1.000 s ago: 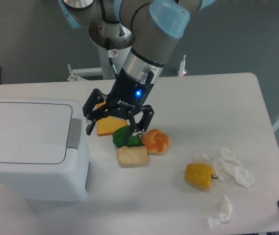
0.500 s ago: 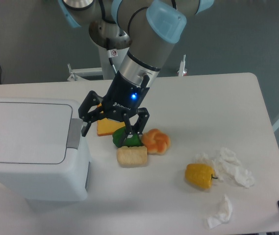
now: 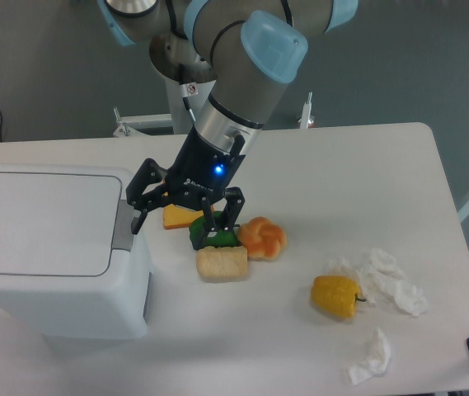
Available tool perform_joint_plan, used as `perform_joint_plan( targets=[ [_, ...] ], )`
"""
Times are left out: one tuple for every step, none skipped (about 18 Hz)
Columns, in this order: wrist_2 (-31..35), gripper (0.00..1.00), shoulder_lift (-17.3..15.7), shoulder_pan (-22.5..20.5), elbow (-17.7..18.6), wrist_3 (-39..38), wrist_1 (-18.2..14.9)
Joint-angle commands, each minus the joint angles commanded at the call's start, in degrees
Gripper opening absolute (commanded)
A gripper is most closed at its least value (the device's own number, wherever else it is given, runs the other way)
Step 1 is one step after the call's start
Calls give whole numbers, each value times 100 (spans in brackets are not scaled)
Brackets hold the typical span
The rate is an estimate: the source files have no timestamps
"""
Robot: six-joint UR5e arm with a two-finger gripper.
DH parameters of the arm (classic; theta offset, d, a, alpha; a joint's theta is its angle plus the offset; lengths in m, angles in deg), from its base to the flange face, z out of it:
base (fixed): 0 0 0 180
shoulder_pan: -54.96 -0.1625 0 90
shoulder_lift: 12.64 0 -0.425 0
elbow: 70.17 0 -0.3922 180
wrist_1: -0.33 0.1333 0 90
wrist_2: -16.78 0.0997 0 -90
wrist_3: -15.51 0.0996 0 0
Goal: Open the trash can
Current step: 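Lower the gripper fingers onto the lid edge beside the grey latch, then press the lid edge with the gripper to pop the lid open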
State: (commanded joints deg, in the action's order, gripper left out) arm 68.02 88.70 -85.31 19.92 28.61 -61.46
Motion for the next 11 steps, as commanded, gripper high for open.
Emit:
perform_joint_plan(
  targets=[
    [0, 100, 0, 0, 0, 0, 0],
    [0, 100, 0, 0, 0, 0, 0],
    [0, 100, 0, 0, 9, 0, 0],
    [9, 100, 9, 0, 9, 9, 0],
    [9, 100, 26, 9, 9, 9, 0],
    [9, 100, 26, 9, 26, 9, 0],
    [9, 100, 18, 9, 52, 17, 9],
    [9, 100, 18, 9, 70, 26, 9],
    [17, 100, 18, 9, 88, 35, 9],
    [18, 100, 18, 9, 88, 44, 9],
    [18, 100, 18, 9, 97, 44, 9]
  ],
)
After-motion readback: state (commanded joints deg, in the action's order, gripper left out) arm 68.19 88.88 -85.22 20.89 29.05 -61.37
